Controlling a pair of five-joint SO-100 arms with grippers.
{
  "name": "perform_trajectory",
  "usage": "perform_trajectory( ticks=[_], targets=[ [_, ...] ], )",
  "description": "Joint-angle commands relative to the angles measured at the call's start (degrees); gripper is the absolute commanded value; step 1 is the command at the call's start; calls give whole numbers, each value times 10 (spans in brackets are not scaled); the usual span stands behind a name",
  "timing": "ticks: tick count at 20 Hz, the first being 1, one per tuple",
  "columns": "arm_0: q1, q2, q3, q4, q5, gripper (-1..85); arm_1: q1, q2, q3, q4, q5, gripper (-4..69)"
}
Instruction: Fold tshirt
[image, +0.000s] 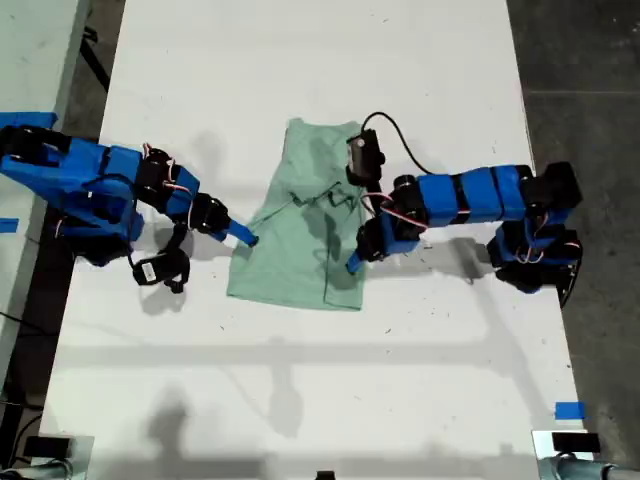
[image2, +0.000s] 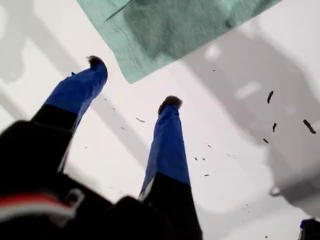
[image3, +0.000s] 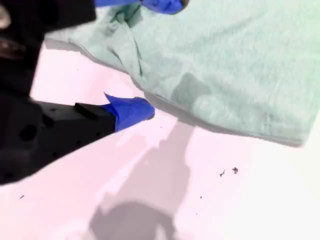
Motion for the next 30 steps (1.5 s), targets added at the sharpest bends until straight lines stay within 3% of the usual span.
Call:
perform_trajectory(
  ticks=[1, 6, 8, 10, 11, 22, 30],
  targets=[
    [2, -65, -14, -30, -6, 291, -8, 44, -4, -1, -9, 245],
    [11, -253, -116, -34, 11, 290, -19, 44, -1, -5, 0, 241],
    [11, -287, -135, -35, 18, 204, -25, 44, 2, -6, 4, 238],
    [11, -287, -142, -40, 24, 22, -28, 45, 9, -10, 9, 235],
    [12, -287, -146, -40, 25, 1, -29, 45, 15, -14, 10, 233],
    [52, -184, -250, 83, -27, 1, -25, 111, 136, -71, 29, 226],
    [64, -383, -505, 70, 3, 1, -25, 171, 216, -113, 42, 225]
  ],
)
